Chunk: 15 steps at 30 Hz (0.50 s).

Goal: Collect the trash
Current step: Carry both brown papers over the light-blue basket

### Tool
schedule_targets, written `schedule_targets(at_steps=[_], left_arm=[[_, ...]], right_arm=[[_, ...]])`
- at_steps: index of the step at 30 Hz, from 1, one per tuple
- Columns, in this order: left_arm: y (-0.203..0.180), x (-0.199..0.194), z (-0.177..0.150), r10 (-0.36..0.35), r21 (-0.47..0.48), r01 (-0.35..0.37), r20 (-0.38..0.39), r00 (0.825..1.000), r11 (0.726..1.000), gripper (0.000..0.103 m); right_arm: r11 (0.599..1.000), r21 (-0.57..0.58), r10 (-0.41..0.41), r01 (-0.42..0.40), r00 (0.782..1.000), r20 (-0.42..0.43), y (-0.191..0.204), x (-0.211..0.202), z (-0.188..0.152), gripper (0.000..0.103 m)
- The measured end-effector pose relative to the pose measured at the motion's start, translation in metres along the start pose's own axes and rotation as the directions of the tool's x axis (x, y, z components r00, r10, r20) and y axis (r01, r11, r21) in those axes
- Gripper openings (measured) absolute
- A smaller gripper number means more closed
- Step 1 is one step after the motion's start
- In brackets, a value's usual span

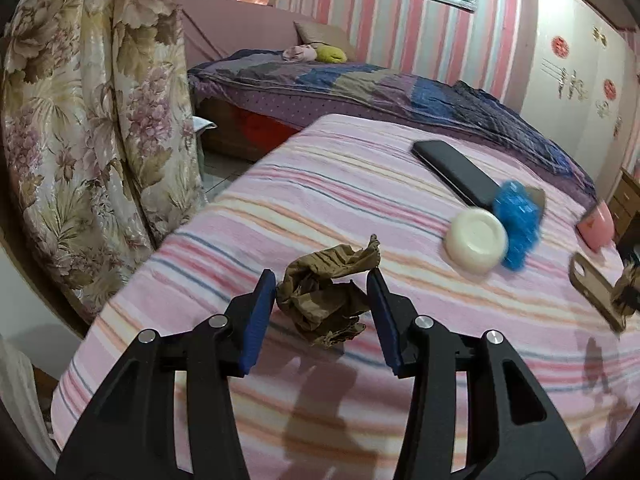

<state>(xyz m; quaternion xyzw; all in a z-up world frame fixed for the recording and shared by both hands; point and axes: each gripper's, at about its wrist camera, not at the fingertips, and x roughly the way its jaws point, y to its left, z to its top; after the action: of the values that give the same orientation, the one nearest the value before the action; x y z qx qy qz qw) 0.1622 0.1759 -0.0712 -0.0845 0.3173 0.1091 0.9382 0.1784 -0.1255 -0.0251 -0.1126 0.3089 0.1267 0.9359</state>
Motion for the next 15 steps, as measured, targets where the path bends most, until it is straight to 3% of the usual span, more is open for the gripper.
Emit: schedule_targets(at_steps=[6, 15], left_arm=[[-0.038, -0.042, -0.010, -0.047, 0.080, 0.043, 0.050, 0.998, 0.996, 0.046], [-0.114, -0.117, -0.017, -0.182, 0.181, 0.161, 0.109, 0.977, 0.970, 0.046]], right_arm=[[0.997, 0.054, -0.056, 0.055, 0.998, 0.016, -0.043, -0.040, -0.022, 0.043], [0.975, 0.157, -0.162, 0.156, 0.986, 0.030, -0.117, -0.104, -0.062, 0.043]])
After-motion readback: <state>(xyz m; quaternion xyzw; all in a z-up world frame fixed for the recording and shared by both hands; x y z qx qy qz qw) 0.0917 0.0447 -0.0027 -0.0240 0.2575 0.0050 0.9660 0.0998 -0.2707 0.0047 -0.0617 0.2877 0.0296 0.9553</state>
